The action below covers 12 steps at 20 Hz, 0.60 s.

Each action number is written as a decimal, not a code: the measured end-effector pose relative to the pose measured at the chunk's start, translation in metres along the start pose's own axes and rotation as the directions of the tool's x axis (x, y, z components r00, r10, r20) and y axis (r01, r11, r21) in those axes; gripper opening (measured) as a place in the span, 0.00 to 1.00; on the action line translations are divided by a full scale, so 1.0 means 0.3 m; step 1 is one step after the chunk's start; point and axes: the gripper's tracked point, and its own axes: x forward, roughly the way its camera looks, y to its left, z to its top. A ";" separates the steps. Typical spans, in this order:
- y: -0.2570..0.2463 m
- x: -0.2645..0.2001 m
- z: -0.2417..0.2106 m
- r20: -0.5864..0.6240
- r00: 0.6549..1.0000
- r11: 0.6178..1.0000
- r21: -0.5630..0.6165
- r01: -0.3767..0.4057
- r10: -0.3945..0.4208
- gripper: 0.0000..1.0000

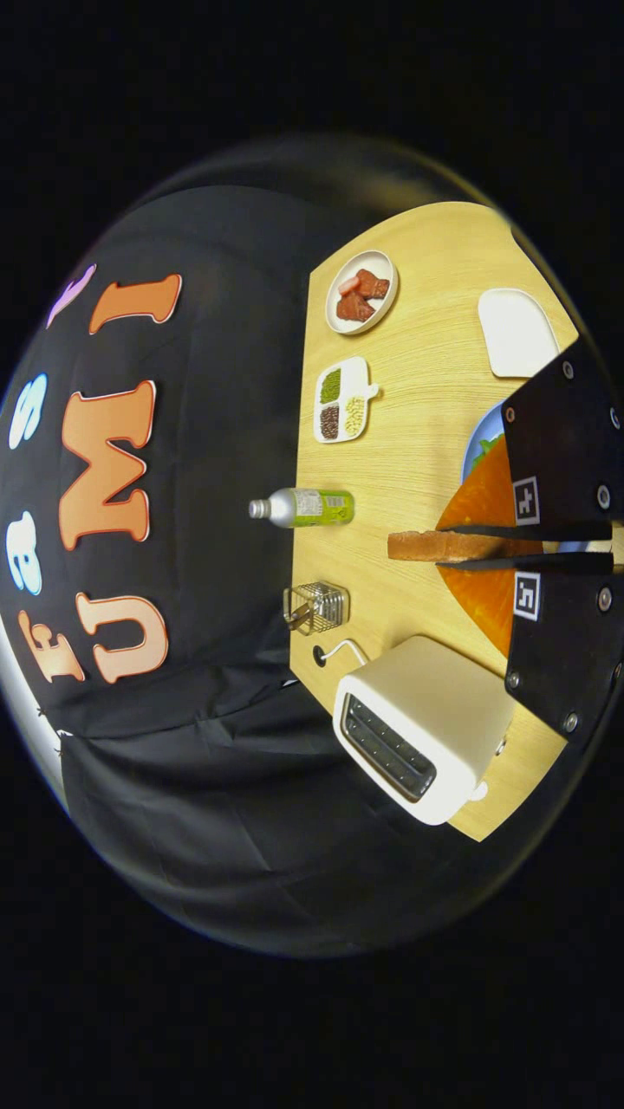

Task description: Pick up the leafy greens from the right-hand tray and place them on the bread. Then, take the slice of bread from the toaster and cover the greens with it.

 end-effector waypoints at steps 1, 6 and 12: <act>-0.008 0.004 -0.019 -0.013 1.000 1.000 0.002 -0.010 0.010 0.05; -0.036 0.029 -0.118 -0.078 0.996 0.999 0.006 -0.052 0.052 0.05; -0.051 0.049 -0.180 -0.116 0.987 0.994 0.016 -0.109 0.110 0.05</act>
